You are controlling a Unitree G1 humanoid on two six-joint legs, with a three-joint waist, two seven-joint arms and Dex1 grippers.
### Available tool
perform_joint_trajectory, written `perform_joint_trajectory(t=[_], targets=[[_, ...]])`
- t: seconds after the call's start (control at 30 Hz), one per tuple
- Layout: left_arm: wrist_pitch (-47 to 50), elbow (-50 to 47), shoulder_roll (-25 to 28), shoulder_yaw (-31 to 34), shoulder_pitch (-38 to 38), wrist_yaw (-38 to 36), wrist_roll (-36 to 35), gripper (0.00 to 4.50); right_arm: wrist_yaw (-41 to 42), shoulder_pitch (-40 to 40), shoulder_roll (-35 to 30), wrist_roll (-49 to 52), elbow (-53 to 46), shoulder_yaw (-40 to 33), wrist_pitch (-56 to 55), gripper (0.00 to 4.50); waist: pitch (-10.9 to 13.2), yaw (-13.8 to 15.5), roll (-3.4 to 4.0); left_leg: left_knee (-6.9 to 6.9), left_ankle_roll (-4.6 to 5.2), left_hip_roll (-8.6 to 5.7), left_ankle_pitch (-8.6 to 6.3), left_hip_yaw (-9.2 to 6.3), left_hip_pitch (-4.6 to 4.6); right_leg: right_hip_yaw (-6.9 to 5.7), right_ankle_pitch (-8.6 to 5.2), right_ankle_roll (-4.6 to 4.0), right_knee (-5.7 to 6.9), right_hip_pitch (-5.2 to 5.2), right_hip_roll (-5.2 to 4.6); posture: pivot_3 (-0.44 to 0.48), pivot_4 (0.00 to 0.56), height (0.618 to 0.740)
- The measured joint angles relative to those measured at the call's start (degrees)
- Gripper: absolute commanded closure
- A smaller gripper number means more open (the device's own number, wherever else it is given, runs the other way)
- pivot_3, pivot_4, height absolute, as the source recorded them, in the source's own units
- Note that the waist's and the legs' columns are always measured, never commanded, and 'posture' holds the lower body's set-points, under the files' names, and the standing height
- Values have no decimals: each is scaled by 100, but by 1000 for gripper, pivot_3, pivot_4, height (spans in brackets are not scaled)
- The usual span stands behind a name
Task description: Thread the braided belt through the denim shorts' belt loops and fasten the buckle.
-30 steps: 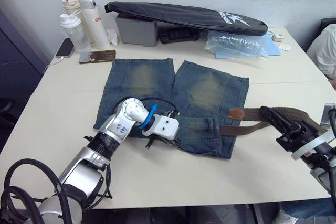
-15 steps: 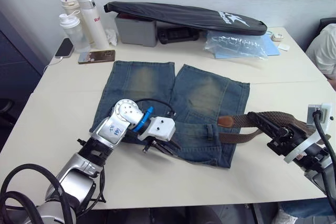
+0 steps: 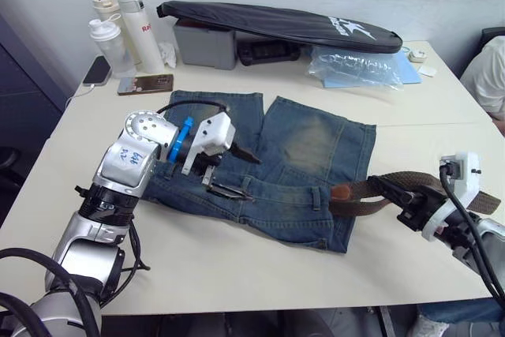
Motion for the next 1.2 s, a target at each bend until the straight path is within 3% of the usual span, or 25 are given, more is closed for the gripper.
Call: perform_joint_trajectory(t=[0.27,0.7,1.2], targets=[[205,-153,68,181,44,495,-63,63,-273,-456,382,-231,444,507,110,4500,0,5,2,-1,-5,0,2,-1,-2,-2,0,0,12,-3,-2,0,150,740],[375,-216,205,212,178,746,-189,63,-228,-347,631,-549,446,755,380,4500,-3,3,4,-2,-6,0,-1,-2,-1,-5,0,0,11,-3,-4,0,150,740],[639,-440,195,118,402,927,-213,63,-359,-1148,2404,-1870,741,1705,233,4500,-18,-23,21,-11,-21,9,-1,1,1,-1,1,-2,23,-21,1,0,150,740]])
